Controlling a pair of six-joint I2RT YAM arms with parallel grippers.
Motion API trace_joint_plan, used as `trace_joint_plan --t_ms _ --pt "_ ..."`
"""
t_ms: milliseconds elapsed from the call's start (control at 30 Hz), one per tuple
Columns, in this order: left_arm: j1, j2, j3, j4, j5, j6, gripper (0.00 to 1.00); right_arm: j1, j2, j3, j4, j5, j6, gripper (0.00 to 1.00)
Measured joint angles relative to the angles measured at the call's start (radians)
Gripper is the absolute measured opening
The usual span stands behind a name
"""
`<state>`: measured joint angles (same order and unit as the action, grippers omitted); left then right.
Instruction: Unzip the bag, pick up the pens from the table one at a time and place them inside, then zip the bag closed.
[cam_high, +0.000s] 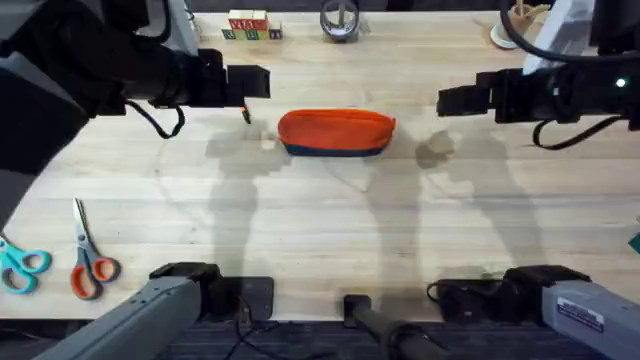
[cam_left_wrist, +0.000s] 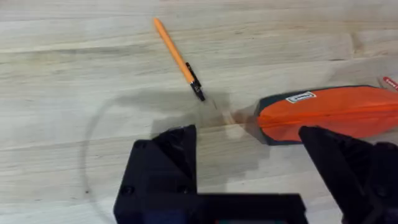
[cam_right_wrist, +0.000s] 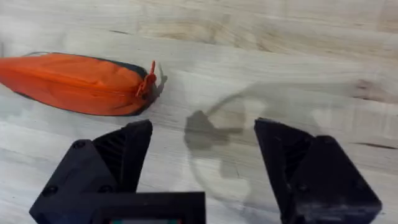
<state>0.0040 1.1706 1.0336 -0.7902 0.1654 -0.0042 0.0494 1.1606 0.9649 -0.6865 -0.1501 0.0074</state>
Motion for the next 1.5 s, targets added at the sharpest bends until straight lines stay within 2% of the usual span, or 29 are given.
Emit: trace_joint_plan --t_ms 133,233,400,500,600,733,800,900,1000,1167,1300,1400,1500 --pt "0.0 0.0 0.0 0.0 0.004 0.033 0.994 0.0 0.0 0.0 0.0 0.0 0.0 0.997" --pt "0.0 0.0 0.0 0.0 0.038 0.092 0.993 0.0 0.0 0.0 0.0 0.0 0.0 0.997" --pt "0.0 0.0 0.0 -0.002 0.161 0.307 0.993 0.0 0.0 0.0 0.0 0.0 0.0 0.997" --pt "0.0 0.0 0.0 0.005 0.199 0.401 0.993 0.0 0.0 0.0 0.0 0.0 0.0 0.998" --pt "0.0 0.0 0.0 0.017 0.191 0.451 0.993 0.0 0.0 0.0 0.0 0.0 0.0 0.997" --pt "-0.001 0.0 0.001 -0.014 0.117 0.485 0.994 0.0 0.0 0.0 0.0 0.0 0.0 0.997" --pt "-0.001 0.0 0.001 0.006 0.099 0.494 0.993 0.0 0.0 0.0 0.0 0.0 0.0 0.997" --pt "-0.001 0.0 0.002 0.039 0.09 0.509 0.993 0.0 0.0 0.0 0.0 0.0 0.0 0.997" --pt "-0.001 0.0 0.002 0.052 0.109 0.564 0.993 0.0 0.0 0.0 0.0 0.0 0.0 0.998" --pt "-0.001 0.008 0.002 0.054 0.239 0.709 0.991 0.0 0.0 0.0 0.0 0.0 0.0 0.998" --pt "0.01 0.045 0.002 0.054 0.375 0.821 0.991 0.0 0.0 0.0 0.0 0.0 0.0 0.998" --pt "0.05 0.083 0.002 0.054 0.486 0.886 0.991 0.0 0.0 0.001 0.0 0.0 0.0 0.997" --pt "0.119 0.13 0.002 0.054 0.637 0.955 0.99 0.0 0.0 0.001 0.0 0.0 0.0 0.997"
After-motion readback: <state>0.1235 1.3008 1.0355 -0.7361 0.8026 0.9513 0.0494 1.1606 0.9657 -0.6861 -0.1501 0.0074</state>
